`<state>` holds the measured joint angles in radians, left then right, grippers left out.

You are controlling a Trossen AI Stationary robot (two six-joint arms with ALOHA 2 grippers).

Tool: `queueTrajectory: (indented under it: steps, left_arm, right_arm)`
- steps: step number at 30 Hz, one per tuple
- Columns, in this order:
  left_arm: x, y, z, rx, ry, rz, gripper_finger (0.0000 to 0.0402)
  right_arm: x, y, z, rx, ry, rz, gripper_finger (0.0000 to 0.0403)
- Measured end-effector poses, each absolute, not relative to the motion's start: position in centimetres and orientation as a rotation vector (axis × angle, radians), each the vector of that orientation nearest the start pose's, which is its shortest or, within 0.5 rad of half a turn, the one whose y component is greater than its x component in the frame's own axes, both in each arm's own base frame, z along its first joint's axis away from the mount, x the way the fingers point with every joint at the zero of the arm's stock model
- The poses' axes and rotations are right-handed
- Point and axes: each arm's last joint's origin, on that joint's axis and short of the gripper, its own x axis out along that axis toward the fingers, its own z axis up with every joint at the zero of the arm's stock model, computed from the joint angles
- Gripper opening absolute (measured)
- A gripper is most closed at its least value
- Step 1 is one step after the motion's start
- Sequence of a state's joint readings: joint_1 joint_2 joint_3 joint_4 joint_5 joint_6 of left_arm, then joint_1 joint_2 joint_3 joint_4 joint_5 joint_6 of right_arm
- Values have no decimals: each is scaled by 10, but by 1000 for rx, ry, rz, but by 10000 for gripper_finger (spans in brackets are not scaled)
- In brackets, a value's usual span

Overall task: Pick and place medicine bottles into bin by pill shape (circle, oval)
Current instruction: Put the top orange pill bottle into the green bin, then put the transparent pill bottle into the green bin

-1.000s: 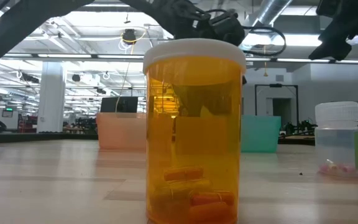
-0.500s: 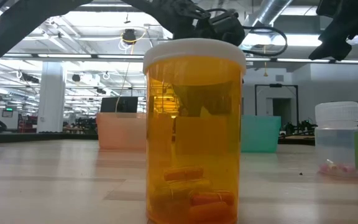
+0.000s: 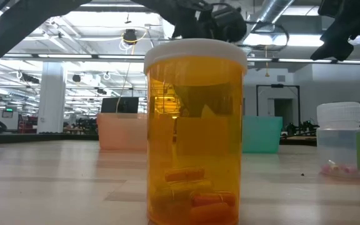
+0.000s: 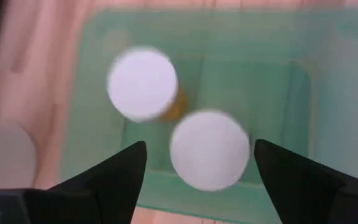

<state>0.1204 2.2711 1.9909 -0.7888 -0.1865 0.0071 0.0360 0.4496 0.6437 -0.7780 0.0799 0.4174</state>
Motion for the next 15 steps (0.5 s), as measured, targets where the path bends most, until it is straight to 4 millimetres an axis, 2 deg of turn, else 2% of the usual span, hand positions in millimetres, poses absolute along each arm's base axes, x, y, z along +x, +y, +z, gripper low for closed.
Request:
queueTrajectory:
  steps: [4, 7, 11, 15]
  left_arm:
    - [487, 61, 231, 45, 1046, 269, 295]
    - [489, 51, 255, 59, 1011, 241, 295]
    - [486, 23, 286, 58, 1007, 135, 295]
    - [483, -18, 306, 78, 977, 28, 295]
  right_arm:
    - [92, 1, 271, 371, 565, -163, 255]
    - [92, 1, 271, 371, 565, -163, 255]
    - [92, 1, 271, 370, 565, -162, 255]
    - [92, 1, 271, 366, 566, -160, 255]
